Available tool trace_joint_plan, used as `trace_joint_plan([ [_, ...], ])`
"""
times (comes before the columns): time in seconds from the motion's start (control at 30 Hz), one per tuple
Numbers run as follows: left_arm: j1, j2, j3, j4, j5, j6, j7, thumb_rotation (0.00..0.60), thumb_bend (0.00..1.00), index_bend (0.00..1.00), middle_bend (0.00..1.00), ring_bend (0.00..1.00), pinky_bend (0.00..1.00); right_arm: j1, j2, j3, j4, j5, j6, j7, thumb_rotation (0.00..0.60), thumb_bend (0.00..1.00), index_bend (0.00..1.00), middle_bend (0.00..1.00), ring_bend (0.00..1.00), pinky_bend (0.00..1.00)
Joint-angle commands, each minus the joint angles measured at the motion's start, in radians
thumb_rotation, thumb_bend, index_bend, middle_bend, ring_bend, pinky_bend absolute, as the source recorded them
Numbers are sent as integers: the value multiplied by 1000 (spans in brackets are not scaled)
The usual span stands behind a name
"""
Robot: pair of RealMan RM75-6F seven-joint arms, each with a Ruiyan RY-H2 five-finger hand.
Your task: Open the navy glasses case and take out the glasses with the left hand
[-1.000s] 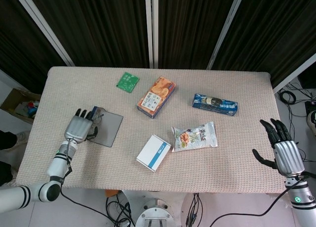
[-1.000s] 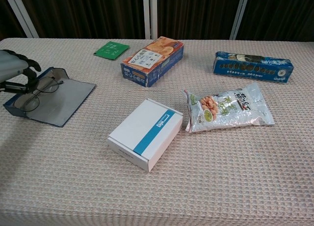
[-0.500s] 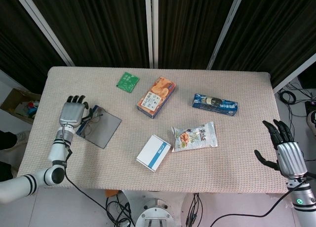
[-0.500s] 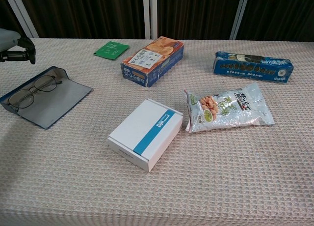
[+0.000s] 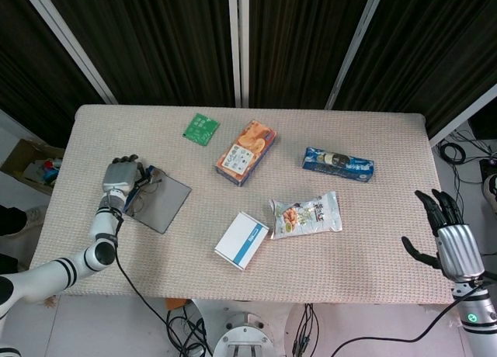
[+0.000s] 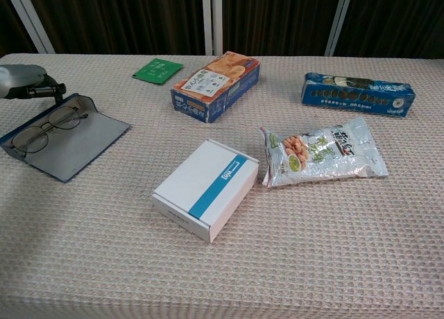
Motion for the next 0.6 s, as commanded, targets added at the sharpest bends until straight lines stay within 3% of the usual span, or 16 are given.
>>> trace_joint_plan([
  [0.03, 18, 26, 4, -87, 121, 5, -86, 0, 541, 421, 93, 94, 116, 3, 2, 1, -5, -1, -3, -5, 600, 233, 23, 144, 0, 46],
  [0.33, 51, 94, 40, -248, 292, 52, -178, 0, 533, 421, 93, 94, 116, 8, 2, 6, -14, 3, -11, -12, 600, 233, 23, 144, 0, 47],
  [0.5, 75, 114, 74, -250, 347, 126, -156, 0, 522, 411, 93, 94, 116, 14, 0, 8, -14, 1, -19, -13, 600, 233, 23, 144, 0, 47],
  [0.6, 94, 118, 82, -241, 342, 161, -156, 103, 499, 399, 93, 94, 116, 19, -2, 9, -14, -1, -24, -12, 600, 233, 23, 144, 0, 48],
])
